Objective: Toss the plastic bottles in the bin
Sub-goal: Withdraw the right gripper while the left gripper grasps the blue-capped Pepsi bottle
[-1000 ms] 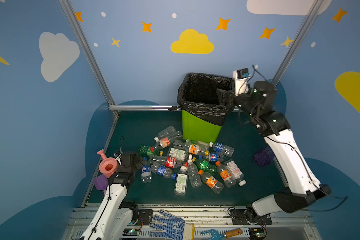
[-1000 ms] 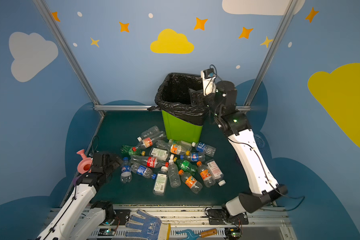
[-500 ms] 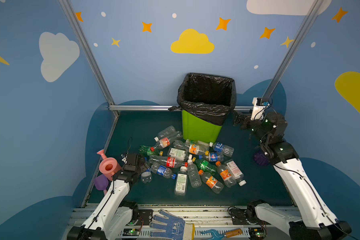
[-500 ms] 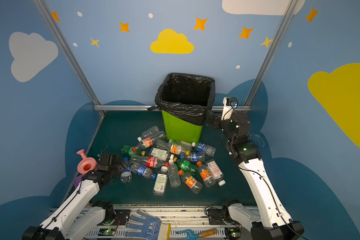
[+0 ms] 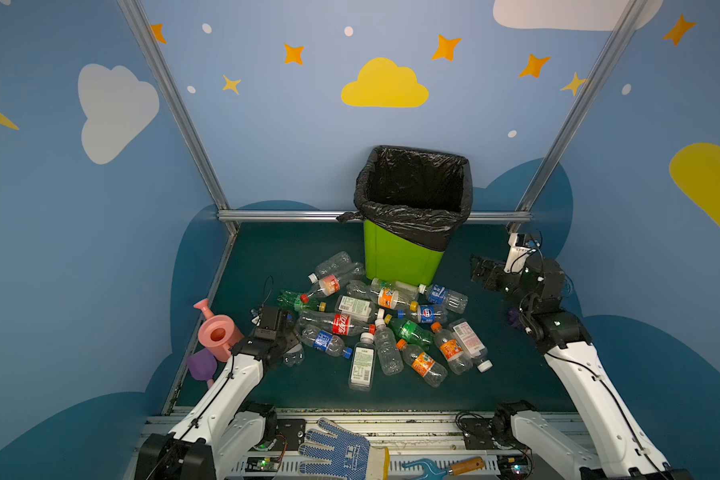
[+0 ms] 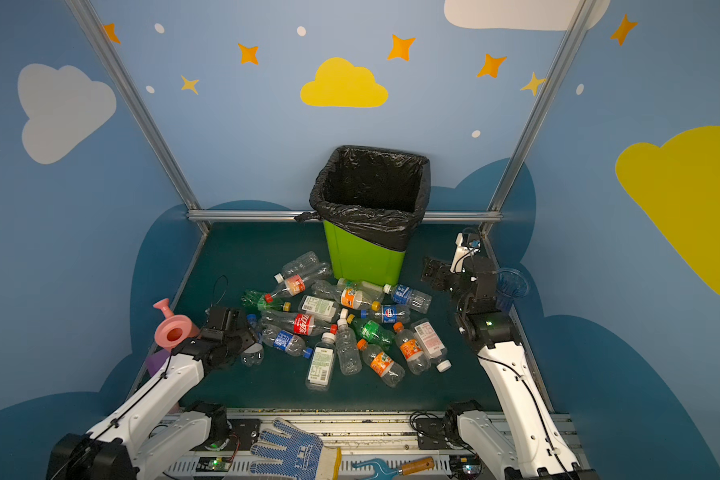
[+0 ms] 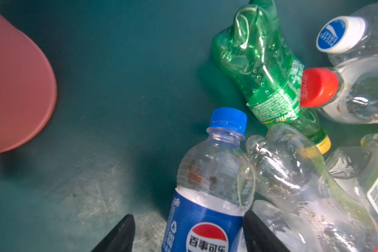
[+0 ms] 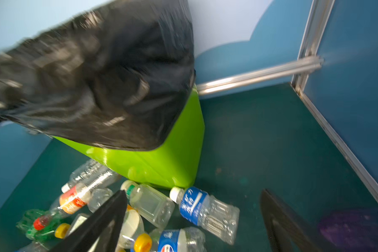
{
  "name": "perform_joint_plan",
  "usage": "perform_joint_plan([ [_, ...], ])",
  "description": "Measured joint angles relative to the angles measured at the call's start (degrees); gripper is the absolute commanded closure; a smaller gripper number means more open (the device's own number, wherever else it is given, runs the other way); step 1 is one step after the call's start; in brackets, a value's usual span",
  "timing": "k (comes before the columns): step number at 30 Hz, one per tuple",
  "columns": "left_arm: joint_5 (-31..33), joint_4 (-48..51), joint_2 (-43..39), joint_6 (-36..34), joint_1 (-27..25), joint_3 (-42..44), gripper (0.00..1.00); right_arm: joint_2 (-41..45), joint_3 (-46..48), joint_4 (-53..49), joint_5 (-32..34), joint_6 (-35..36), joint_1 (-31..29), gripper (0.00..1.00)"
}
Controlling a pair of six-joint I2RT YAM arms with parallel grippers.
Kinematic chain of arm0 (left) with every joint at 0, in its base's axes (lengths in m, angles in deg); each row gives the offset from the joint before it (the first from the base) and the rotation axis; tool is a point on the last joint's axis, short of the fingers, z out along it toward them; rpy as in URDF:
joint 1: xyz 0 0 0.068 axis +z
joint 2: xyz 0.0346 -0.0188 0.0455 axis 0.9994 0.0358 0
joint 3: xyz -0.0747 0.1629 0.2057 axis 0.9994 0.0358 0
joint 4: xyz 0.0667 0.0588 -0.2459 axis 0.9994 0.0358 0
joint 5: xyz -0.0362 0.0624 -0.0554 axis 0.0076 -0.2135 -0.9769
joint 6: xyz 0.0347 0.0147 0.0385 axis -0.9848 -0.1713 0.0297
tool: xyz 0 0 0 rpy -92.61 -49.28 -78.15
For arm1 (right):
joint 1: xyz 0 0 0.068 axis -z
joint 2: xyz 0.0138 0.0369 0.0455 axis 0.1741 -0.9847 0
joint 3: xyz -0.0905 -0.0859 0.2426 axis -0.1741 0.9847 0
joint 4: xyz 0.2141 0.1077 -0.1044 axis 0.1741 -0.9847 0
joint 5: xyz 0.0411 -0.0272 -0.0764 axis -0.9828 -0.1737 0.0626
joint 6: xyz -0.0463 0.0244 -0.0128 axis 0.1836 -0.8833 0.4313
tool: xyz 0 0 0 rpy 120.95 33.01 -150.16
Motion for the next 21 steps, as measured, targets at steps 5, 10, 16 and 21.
perform_joint_plan([
  [5, -1.05, -1.68, 2.1, -0.57, -0.09, -0.11, 0.26, 1.31, 2.97, -0.9, -0.17, -1.27, 1.53, 0.05],
  [10, -1.95, -3.3, 4.09, -0.68, -0.11, -0.11, 0.27, 2.38, 4.66, -0.92, -1.25, -2.49, 3.1, 0.05],
  [16, -2.78, -3.54, 6.58, -0.81, -0.11, -0.11, 0.3, 2.43, 6.25, -0.94, -2.8, -3.82, 4.81, 0.04],
  [21, -3.48, -3.63, 7.69, -0.81, -0.11, -0.17, 0.33, 2.43, 6.91, -0.87, -4.04, -4.59, 5.79, 0.05],
])
